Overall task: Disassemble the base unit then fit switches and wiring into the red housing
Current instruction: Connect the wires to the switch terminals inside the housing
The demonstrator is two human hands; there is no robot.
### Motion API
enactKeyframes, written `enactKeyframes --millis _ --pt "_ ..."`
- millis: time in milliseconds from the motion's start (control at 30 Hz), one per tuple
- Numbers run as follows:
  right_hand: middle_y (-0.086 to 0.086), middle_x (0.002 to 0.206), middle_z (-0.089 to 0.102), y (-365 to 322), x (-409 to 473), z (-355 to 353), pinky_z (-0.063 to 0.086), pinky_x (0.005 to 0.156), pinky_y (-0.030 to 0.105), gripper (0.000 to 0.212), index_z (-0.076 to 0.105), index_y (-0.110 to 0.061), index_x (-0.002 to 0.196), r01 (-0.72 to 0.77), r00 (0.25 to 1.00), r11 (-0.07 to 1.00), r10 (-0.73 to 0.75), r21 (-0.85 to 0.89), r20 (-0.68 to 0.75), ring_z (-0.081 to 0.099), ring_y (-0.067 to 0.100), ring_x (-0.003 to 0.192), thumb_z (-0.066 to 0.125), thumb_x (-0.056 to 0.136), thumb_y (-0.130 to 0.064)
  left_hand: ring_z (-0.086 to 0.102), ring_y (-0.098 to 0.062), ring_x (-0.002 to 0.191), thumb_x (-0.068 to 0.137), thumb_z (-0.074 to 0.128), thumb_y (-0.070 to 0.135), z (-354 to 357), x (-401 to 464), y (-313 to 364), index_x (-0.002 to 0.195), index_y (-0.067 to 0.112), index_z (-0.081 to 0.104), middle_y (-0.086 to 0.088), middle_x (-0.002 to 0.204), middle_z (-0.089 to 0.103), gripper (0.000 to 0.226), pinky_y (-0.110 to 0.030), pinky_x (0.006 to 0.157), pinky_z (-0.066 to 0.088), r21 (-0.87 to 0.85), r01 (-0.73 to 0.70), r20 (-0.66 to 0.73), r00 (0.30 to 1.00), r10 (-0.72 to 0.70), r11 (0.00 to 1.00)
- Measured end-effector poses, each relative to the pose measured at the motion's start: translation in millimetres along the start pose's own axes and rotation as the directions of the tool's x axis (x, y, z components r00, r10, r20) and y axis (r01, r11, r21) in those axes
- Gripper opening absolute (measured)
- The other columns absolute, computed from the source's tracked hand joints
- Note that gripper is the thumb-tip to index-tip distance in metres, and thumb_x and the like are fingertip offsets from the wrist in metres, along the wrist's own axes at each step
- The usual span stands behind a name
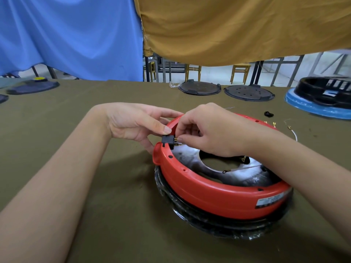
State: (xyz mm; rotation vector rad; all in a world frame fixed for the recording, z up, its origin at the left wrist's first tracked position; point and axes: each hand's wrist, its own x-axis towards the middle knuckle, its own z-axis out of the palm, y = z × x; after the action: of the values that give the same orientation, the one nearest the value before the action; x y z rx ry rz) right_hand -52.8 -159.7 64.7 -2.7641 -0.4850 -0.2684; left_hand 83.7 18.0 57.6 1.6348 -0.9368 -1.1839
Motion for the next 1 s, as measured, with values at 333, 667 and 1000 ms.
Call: enactKeyframes --millis 333,667,1000 --pt "-0.024 0.065 0.064 13.1 -5.1 -7.8 0.040 0.059 0.007 0.014 0.075 -0.025 0.085 -0.093 0.992 0.970 0.109 0.223 -0.064 0.058 -0.007 0.063 0.063 0.090 -0.021 0.060 -0.028 0.124 0.089 0.057 0.008 0.8 -0.2 -0.1 0.147 0.025 0.043 -0.007 0.141 0.058 0.061 -0.054 0.087 0.056 0.017 0.001 0.008 1.000 -0.001 1.000" --pt "-0.013 0.070 0.067 8.7 -2.8 -1.4 0.042 0.062 0.008 0.009 0.072 -0.027 0.084 -0.048 0.999 0.993 0.048 0.112 0.009 0.059 -0.004 0.066 0.067 0.090 -0.025 0.062 -0.027 0.119 0.089 0.059 0.010 0.7 1.0 -0.1 0.147 0.025 0.044 -0.009 0.139 0.059 0.062 -0.051 0.085 0.056 0.026 0.002 0.001 1.000 -0.002 1.000" --pt "-0.015 0.070 0.062 4.9 -2.0 -1.3 0.041 0.063 0.008 0.009 0.069 -0.027 0.087 0.003 1.000 0.999 -0.003 0.035 0.010 0.055 -0.005 0.067 0.063 0.094 -0.027 0.064 -0.026 0.115 0.088 0.059 0.009 0.0 1.5 -0.2 0.146 0.024 0.046 -0.010 0.137 0.060 0.061 -0.048 0.081 0.057 0.015 -0.002 -0.003 1.000 0.002 1.000"
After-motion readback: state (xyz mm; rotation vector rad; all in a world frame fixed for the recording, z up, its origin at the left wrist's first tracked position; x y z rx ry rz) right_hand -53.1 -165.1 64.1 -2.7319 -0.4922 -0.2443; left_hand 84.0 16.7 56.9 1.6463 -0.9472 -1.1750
